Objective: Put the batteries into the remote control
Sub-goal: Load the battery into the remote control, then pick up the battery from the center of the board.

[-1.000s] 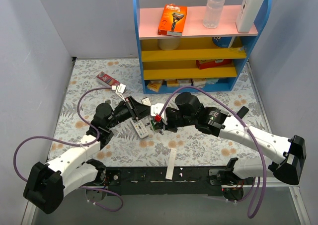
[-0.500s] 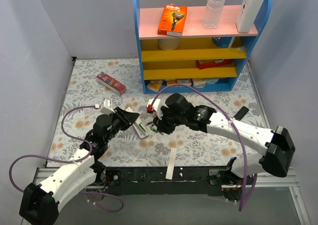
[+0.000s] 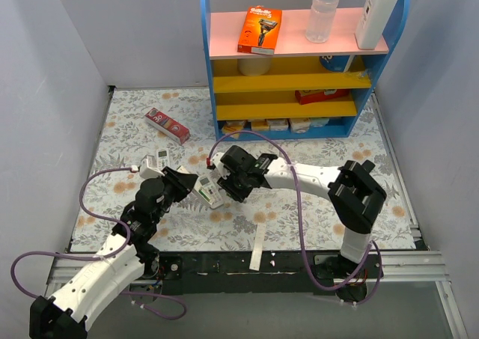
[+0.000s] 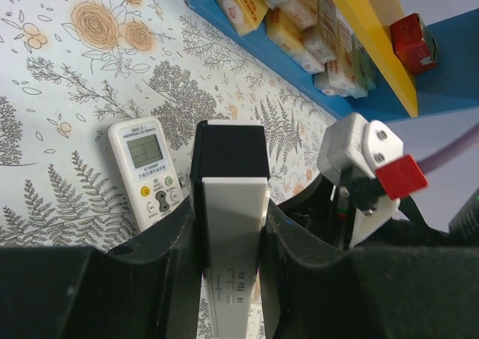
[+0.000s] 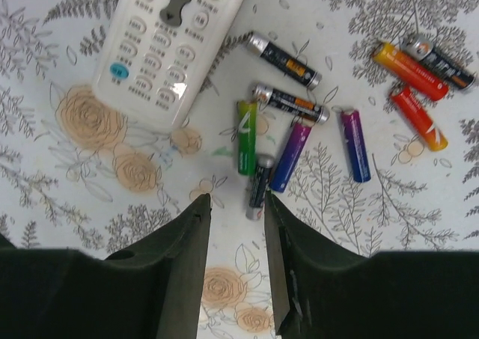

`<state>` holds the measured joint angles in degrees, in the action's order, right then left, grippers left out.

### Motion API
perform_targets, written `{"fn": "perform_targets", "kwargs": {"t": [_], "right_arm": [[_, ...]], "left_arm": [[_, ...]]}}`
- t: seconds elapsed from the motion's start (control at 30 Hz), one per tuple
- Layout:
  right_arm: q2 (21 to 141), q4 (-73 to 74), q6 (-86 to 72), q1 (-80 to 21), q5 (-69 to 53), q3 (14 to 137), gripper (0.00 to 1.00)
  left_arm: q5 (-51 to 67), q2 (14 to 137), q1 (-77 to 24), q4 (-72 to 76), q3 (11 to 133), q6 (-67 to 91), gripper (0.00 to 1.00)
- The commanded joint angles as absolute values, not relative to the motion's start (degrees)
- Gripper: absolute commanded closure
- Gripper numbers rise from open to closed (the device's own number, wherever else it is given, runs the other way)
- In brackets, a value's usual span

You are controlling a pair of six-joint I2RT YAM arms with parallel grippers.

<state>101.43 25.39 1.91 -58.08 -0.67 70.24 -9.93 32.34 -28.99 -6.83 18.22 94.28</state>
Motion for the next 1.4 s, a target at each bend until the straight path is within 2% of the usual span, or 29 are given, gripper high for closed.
{"fn": "perform_targets", "kwargs": {"t": [0.0, 0.47, 0.83, 0.97, 1.0, 1.37], "right_arm": [[105.55, 26.89, 0.44, -58.01, 2.28, 76.80, 0.57], [113.29, 27.68, -0.70, -58.01, 2.73, 81.39, 0.60], [114.35, 28.56, 1.39, -58.45, 0.44, 81.12, 0.71], [112.86, 28.74, 1.32, -58.62, 0.53, 80.95, 0.78], [112.33, 28.74, 1.23, -58.62, 0.44, 80.77, 0.83], [100.30, 31.72, -0.78, -58.62, -0.62, 79.89, 0.86]], "left_arm": [[-13.09, 30.06, -28.92, -9.05, 20.56, 92.64, 1.00], [-13.98, 28.12, -28.83, -11.42, 21.80, 92.11, 1.00], [-13.19, 28.74, -28.92, -10.90, 21.88, 92.29, 1.00], [-11.87, 29.09, -28.92, -9.50, 21.53, 92.11, 1.00], [-11.52, 29.09, -28.83, -9.06, 21.27, 92.11, 1.00], [-3.88, 30.85, -28.92, 3.07, 18.02, 91.93, 1.00]]}}
